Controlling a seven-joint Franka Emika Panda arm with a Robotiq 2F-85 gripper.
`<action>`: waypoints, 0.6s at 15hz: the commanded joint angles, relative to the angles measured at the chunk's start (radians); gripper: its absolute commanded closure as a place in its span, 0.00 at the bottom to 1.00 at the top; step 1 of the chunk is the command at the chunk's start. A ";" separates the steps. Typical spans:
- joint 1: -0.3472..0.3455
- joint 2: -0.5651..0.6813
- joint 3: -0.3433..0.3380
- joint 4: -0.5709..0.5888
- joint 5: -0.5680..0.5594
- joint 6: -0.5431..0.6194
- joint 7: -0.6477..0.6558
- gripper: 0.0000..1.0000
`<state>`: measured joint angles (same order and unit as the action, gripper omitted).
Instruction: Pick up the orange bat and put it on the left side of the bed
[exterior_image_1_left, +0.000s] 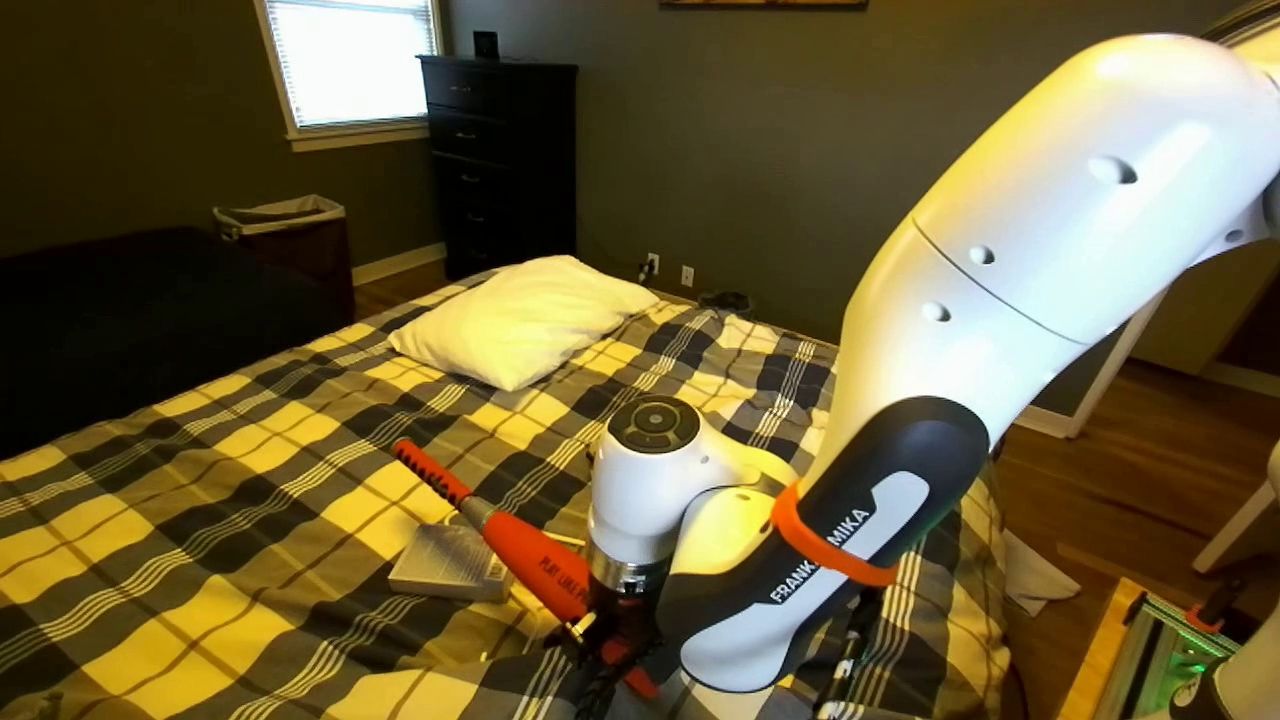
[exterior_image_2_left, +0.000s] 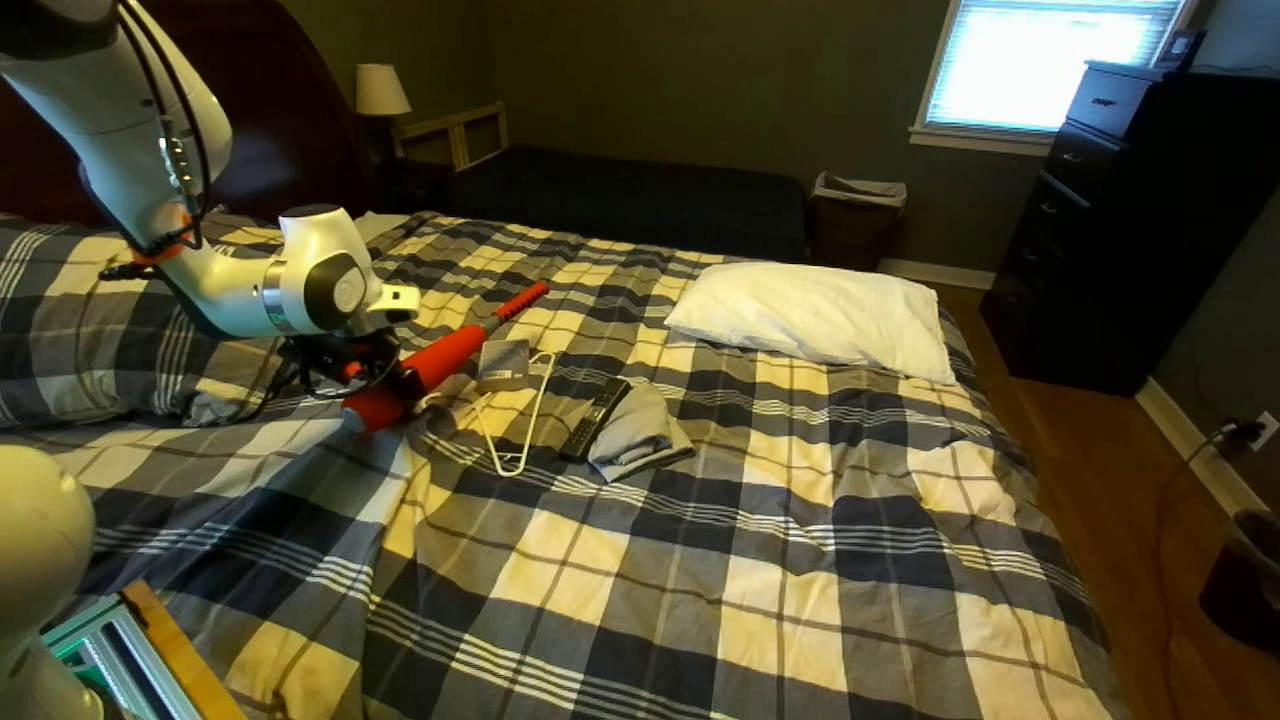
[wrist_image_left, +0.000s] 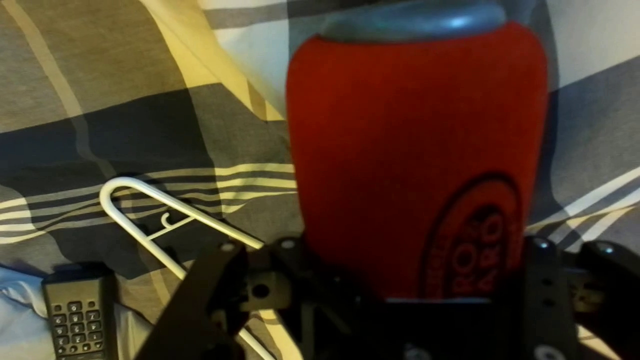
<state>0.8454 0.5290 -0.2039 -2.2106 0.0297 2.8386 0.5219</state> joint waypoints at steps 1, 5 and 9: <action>-0.028 -0.047 -0.006 -0.038 -0.035 0.002 0.035 0.65; 0.013 -0.064 -0.080 -0.061 -0.083 -0.033 0.130 0.65; 0.017 -0.083 -0.107 -0.090 -0.149 -0.036 0.206 0.65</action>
<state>0.8609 0.5061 -0.2522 -2.2455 -0.0541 2.8304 0.6702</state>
